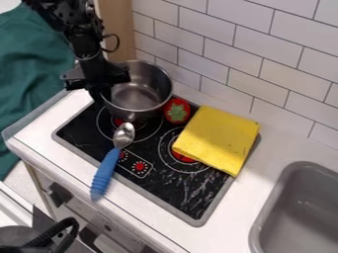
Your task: Move the silver basket to the right burner
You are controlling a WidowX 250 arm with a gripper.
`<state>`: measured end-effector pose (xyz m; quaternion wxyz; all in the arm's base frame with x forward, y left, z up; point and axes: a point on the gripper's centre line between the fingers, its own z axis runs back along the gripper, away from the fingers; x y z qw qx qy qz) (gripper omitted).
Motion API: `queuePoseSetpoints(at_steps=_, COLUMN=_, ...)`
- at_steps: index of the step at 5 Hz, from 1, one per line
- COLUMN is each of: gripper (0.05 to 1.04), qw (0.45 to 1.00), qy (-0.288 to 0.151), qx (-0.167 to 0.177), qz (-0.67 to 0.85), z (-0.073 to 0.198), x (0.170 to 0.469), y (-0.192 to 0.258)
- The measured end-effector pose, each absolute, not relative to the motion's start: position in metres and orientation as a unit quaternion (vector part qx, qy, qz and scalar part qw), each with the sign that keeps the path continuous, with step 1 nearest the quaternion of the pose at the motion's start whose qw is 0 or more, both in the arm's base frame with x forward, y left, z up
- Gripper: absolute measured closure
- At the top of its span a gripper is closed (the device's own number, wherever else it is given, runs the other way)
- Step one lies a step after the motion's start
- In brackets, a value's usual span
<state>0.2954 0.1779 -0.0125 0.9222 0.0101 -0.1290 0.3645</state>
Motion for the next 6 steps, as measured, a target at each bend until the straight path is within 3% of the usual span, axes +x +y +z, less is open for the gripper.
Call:
queuePoseSetpoints(at_steps=1, gripper=1.029, qw=0.922, qy=-0.147, qx=0.008, qz=0.358, z=0.0, x=0.294, y=0.171)
queuePoseSetpoints(at_steps=2, gripper=1.029, qw=0.909, qy=-0.219, qx=0.015, qz=0.356, z=0.037, x=0.303, y=0.166)
queuePoseSetpoints(at_steps=3, gripper=1.029, qw=0.91, qy=-0.25, qx=0.011, qz=0.331, z=0.061, x=0.3, y=0.129)
queuePoseSetpoints(at_steps=5, gripper=1.029, qw=0.956, qy=-0.181, qx=-0.002, qz=0.23, z=0.052, x=0.288, y=0.032)
queuePoseSetpoints(at_steps=6, gripper=1.029, qw=0.976, qy=-0.128, qx=0.019, qz=0.175, z=0.034, x=0.287, y=0.009)
